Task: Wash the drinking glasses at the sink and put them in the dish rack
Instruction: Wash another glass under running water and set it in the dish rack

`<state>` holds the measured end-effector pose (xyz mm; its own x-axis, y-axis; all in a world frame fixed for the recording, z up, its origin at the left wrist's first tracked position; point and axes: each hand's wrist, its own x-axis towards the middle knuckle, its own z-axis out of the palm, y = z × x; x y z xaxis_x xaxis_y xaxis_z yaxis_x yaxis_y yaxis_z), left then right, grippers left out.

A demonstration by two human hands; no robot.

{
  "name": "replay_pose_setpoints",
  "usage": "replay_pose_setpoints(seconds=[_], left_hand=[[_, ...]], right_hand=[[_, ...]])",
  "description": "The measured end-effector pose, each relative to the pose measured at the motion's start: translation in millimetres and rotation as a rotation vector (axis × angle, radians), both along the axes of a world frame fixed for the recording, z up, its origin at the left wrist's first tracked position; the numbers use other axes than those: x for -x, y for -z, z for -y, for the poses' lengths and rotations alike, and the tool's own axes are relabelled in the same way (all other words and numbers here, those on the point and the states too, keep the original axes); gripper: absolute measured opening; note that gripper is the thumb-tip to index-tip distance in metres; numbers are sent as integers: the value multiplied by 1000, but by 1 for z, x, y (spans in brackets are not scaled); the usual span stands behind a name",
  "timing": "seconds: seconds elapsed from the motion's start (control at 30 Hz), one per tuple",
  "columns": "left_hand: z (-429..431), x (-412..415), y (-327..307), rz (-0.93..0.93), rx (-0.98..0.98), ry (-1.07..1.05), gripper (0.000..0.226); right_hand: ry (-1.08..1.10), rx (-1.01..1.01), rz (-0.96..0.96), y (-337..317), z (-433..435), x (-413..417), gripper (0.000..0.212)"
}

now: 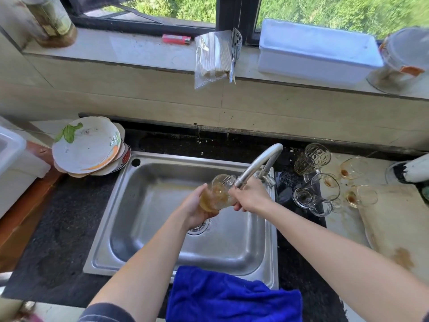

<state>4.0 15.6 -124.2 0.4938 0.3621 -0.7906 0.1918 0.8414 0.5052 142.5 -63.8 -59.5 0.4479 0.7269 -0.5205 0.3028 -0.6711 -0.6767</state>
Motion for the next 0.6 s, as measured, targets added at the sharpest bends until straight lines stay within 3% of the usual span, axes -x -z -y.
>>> replay_pose_setpoints(seconds=[0.1, 0.17, 0.27, 0.37, 0.53, 0.6], left_hand=[[-10, -5, -3, -84, -55, 86, 26], [-17, -8, -8, -113, -23, 118, 32], [-23, -14, -14, -109, 30, 138, 43], [-28, -16, -19, -73, -57, 51, 32], [-37, -7, -35, -83, -527, -20, 24], [-39, -2, -44, -65, -660, -33, 25]], right_hand=[[-153, -38, 325, 10, 4, -10, 30], [-206, -75, 402, 16, 6, -15, 32], [-164, -185, 329, 16, 7, -17, 25], [-82, -190, 241, 18, 5, -16, 15], [96, -105, -58, 34, -2, -12, 8], [179, -96, -213, 33, -3, -8, 22]])
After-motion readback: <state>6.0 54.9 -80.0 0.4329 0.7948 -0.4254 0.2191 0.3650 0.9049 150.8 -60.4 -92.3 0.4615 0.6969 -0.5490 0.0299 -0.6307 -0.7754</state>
